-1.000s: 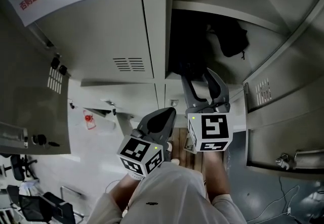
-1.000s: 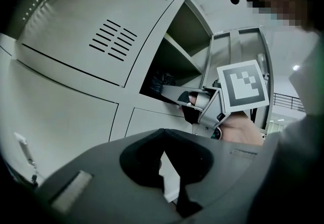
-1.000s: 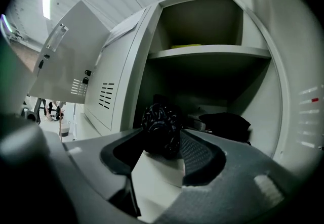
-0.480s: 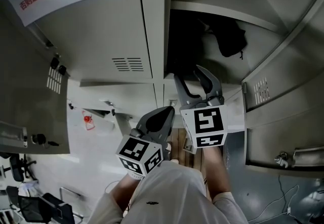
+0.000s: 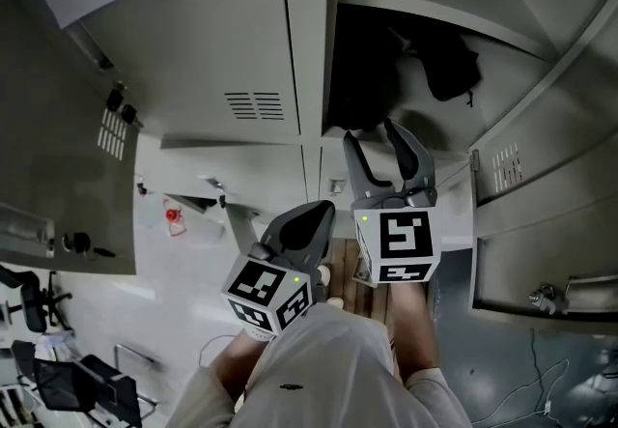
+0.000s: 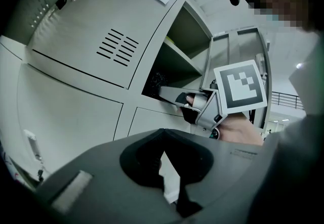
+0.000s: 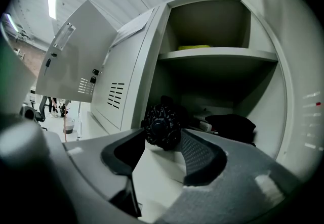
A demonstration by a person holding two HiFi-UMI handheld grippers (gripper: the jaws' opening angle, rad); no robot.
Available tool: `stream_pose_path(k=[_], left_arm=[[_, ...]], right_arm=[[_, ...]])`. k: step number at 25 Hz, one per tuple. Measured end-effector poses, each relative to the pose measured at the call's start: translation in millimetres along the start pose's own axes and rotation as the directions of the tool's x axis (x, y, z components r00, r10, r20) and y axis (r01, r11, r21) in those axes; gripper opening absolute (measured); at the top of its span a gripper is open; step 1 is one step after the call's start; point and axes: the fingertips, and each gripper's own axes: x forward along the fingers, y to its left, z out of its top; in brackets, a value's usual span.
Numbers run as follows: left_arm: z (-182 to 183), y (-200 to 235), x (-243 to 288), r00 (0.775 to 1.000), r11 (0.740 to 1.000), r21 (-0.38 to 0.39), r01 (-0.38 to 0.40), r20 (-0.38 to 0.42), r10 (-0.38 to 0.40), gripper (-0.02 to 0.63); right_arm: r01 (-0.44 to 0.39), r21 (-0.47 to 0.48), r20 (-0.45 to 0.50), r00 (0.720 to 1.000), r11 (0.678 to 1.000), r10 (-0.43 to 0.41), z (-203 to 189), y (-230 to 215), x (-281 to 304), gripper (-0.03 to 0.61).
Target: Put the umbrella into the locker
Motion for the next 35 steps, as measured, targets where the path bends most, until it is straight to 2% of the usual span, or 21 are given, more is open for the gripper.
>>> stream_pose_path(k=[13, 21, 30, 35], left_arm=[[-8.5, -1.3, -10.3, 1.000, 1.000, 0.017, -0.024, -0.001, 0.024, 0.018], [-9.2, -1.9, -12.3, 1.000, 0.999, 0.045, -0.024, 0.002, 0.024, 0.018], [-12.0, -3.2, -15.3, 1.000, 0.994, 0.104, -0.014, 0.023, 0.012, 0.018], [-14.9, 0.1, -17.8, 0.999, 0.992, 0.124, -0.026, 0.033, 0.022, 0.018]], right_arm=[[0.028, 0.043, 0.033, 0.999, 0.999, -0.030, -12.3, 8.2, -34.4, 0.216], [0.068, 0.024, 0.111, 0.991, 0.997, -0.070, -11.3, 12.5, -54.1, 0.212], [0.136, 0.051, 0.151, 0.978, 0.989, -0.142, -29.3, 11.1, -81.2, 0.097], [0.136, 0.070, 0.122, 0.982, 0.988, -0.144, -46.5, 10.9, -92.5, 0.058]])
